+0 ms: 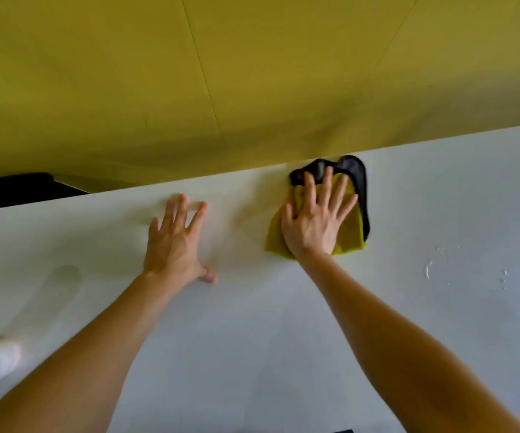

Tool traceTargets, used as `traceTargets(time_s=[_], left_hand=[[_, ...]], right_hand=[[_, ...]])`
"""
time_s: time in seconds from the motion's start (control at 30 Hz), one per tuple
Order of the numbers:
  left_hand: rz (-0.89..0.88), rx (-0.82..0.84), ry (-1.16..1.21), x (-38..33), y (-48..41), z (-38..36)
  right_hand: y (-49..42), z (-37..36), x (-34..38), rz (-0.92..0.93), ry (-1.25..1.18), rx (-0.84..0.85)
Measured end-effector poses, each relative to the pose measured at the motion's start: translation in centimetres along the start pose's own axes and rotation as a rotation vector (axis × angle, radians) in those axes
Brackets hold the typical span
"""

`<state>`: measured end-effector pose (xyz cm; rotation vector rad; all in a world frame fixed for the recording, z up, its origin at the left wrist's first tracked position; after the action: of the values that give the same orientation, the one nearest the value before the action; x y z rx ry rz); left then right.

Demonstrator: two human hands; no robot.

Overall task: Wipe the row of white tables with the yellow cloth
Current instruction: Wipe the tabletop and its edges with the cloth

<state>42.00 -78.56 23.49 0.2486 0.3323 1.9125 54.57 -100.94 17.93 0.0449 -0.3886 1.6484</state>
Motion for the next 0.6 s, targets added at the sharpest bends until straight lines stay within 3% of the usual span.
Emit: traceTargets(time_s=[0.1,0.2,0.3,0.4,0.47,0.53,0.6], left_hand=[[0.022,-0.013,-0.035,-0.1,0.1,-0.1],[0.066,-0.024,-0.020,0.1,0.2,-0.1],[0.061,-0.009,0.003,0.3,0.0,-0.4],[0.054,-0.005,0.014,0.3,0.1,-0.5],[0.053,-0.018,0.022,0.4,0.1,-0.6],[0.047,-0.025,0.036,0.5,0.1,-0.7],[0.054,-0.040,0.036,0.5,0.2,-0.7]], right_hand=[[3.9,-1.8,10.0,0.440,-0.164,0.143],[3.1,-2.5,10.2,0.593,-0.253,0.147],[-0.4,-1.6,2.1,0.448,-0.176,0.040],[-4.1,0.3,-6.7,0.062,-0.044,-0.057],[-4.3,0.5,-7.3,-0.138,0.015,-0.096],[-2.6,-0.4,-2.8,-0.119,-0.002,-0.096],[0.1,-1.6,4.8,0.118,-0.106,-0.026]])
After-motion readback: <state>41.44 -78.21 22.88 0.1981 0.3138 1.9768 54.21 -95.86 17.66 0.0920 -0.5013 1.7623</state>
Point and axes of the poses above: each hand's wrist, its own y-axis away from the middle knuckle, its own z-axis out of the back of the hand, x = y × z, the point moved 3 cm from there along -y, towards the middle knuckle, and after that the axes turned 13 degrees about -x, right-handed, at the moved point
